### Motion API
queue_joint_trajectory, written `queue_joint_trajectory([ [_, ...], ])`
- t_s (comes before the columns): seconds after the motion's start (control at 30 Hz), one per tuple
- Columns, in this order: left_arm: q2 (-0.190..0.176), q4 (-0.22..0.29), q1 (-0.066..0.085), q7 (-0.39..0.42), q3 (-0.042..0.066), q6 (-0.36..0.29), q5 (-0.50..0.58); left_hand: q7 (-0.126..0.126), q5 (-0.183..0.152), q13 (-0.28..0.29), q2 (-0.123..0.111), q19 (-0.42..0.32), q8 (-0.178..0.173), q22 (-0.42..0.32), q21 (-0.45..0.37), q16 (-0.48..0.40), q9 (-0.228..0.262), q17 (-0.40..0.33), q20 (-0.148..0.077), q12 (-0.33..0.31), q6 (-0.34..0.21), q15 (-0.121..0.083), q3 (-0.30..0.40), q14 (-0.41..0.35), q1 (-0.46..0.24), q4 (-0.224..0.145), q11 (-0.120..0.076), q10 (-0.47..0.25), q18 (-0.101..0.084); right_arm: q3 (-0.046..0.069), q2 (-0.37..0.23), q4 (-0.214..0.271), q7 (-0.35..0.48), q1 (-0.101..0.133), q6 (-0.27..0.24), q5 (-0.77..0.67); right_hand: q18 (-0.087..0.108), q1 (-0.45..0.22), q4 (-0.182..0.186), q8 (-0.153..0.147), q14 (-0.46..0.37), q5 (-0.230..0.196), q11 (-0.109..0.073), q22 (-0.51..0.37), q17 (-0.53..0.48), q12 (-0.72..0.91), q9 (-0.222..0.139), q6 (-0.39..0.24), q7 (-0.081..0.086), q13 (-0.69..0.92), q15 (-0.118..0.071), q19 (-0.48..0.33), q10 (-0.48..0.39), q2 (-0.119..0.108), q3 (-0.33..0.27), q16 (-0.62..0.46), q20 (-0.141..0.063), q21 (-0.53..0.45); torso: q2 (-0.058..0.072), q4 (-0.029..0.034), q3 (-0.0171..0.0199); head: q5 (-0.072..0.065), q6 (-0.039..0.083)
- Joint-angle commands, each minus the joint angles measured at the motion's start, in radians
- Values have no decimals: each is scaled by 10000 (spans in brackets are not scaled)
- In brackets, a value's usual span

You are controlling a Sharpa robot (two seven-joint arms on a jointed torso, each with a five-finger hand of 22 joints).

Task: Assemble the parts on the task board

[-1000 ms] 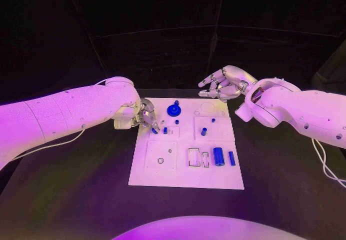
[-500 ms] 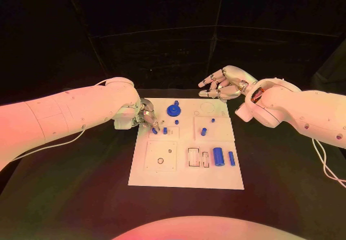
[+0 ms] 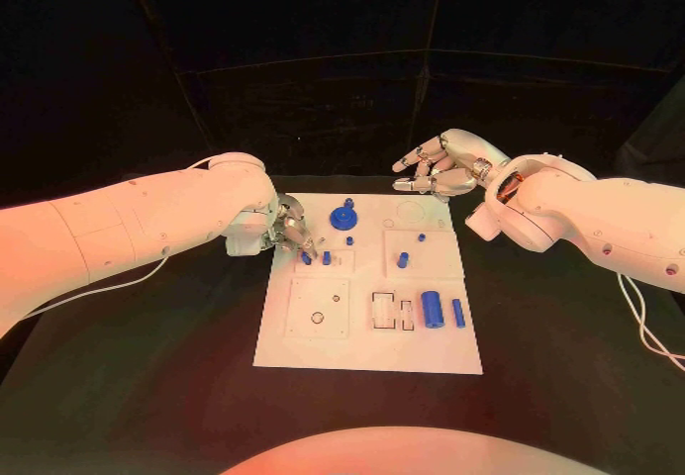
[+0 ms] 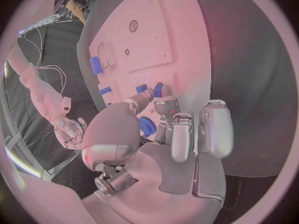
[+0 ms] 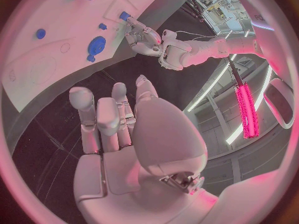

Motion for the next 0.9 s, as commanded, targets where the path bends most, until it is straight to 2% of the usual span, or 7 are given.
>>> queue_joint_trajectory([
  [0.03,2,20,9,-135,4,-57,-22,3,-18,14,14,222,-21,371,46,33,-17,2635,-77,36,77,-53,-66,1035,-141,34,-17,76,18,6,-8,28,85,17,11,-11,130,-3,-2,59,-36,33,4,-9,-7,-17,-3,-53,8,-8,11,-38,-72,115,-69,-27,-3,-62,3,5,-3,6,-11],
  [0.9,-161,221,6,-253,3,-189,-24,-18,-19,-40,-103,229,-18,393,56,33,-46,2635,-96,-6,163,-71,-237,1035,-397,145,-36,76,14,6,-23,39,94,17,2,-11,130,-3,-2,59,-36,33,4,-9,-7,-17,-3,-53,8,-8,11,-38,-72,115,-69,-27,-3,-62,-4,0,-1,8,-38],
])
